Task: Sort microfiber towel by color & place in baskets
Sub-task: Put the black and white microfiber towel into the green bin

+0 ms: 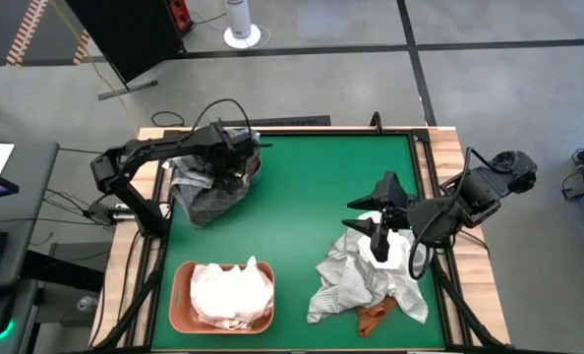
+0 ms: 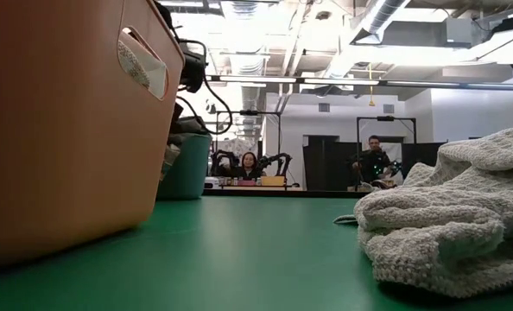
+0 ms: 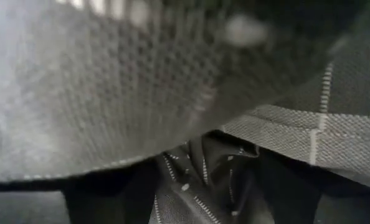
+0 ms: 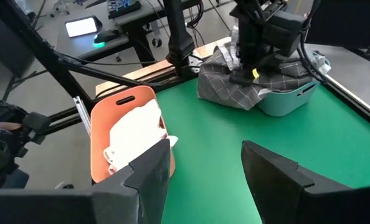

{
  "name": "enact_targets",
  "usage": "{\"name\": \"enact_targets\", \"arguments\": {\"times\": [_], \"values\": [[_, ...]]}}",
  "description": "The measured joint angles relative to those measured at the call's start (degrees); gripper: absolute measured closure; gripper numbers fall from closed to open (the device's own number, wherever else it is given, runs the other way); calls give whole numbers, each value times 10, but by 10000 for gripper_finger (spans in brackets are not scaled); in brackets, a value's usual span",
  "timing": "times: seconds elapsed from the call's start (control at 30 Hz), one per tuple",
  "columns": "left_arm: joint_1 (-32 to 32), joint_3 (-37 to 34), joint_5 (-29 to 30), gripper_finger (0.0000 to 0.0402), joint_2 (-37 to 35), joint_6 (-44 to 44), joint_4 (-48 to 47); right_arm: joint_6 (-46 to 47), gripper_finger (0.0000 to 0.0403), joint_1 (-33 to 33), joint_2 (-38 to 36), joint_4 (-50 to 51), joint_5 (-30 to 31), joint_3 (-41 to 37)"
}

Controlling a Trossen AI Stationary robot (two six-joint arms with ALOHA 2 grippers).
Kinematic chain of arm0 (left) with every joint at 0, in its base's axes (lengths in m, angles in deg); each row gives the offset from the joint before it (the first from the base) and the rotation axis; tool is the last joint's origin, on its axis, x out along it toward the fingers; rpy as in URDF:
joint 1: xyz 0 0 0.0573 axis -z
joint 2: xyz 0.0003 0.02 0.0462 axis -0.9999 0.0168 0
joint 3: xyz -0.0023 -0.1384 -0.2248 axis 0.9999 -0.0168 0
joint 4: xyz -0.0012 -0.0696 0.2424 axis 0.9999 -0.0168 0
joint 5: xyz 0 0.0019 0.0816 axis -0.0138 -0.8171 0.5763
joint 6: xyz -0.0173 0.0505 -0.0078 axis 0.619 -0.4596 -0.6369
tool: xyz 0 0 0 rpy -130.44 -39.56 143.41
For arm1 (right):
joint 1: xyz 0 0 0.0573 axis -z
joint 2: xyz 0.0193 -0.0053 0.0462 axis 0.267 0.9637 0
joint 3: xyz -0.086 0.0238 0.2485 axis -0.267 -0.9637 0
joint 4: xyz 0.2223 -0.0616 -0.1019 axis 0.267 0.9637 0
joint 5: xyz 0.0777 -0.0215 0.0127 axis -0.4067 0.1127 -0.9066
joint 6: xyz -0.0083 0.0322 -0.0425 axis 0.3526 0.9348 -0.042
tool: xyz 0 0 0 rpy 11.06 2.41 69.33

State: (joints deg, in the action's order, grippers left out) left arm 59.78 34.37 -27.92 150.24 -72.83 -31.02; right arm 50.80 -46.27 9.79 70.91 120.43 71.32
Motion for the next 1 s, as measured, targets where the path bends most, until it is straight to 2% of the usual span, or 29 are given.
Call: {"name": "enact_targets", "arguments": {"times": [0.13,0.43,0.73,1.0], "values": [[0,7,-36,212,0,-8,-21,1,180,0,0,0,0,0],[1,54,-73,388,0,-34,-74,-4,180,0,0,0,0,0],[0,151,-111,399,0,-42,-129,-8,180,0,0,0,0,0],[-22,315,-118,400,0,-32,-183,-15,180,0,0,-2,0,0]]}}
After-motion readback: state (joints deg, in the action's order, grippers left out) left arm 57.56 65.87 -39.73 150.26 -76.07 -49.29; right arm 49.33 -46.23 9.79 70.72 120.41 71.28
